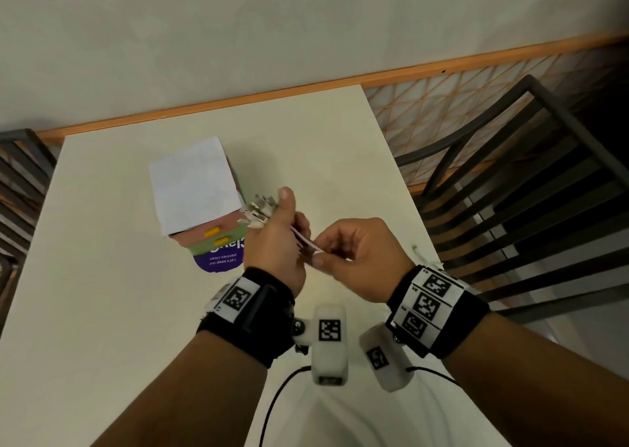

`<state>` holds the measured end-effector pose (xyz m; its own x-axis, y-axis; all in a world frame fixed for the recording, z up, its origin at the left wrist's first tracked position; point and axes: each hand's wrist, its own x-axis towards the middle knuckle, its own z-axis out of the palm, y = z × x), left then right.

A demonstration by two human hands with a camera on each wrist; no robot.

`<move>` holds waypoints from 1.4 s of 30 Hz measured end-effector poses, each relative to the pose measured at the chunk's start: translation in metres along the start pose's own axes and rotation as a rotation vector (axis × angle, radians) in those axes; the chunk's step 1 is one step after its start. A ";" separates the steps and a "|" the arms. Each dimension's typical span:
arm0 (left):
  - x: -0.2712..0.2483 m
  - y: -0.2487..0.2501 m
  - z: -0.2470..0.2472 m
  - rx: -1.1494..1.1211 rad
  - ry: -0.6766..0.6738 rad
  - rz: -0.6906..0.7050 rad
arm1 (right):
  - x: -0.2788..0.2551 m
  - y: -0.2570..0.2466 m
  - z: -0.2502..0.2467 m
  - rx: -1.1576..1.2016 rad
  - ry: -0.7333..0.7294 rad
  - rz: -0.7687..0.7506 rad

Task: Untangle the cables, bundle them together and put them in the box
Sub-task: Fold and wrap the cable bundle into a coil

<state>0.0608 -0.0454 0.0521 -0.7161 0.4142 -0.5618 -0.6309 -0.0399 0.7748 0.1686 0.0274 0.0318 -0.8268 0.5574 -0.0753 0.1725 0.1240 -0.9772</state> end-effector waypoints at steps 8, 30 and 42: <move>-0.008 0.032 -0.002 -0.159 -0.299 -0.016 | 0.012 0.027 -0.054 -0.022 0.153 0.117; -0.055 0.037 0.011 0.021 -0.507 0.246 | 0.026 0.013 0.006 -0.741 -0.218 0.216; -0.061 0.085 0.013 -0.013 -0.493 0.271 | 0.037 0.055 -0.065 -0.928 0.035 0.470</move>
<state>0.0545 -0.0623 0.1565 -0.6309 0.7633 -0.1390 -0.4497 -0.2139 0.8672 0.1822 0.1089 -0.0121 -0.5559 0.7347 -0.3888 0.8298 0.4626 -0.3122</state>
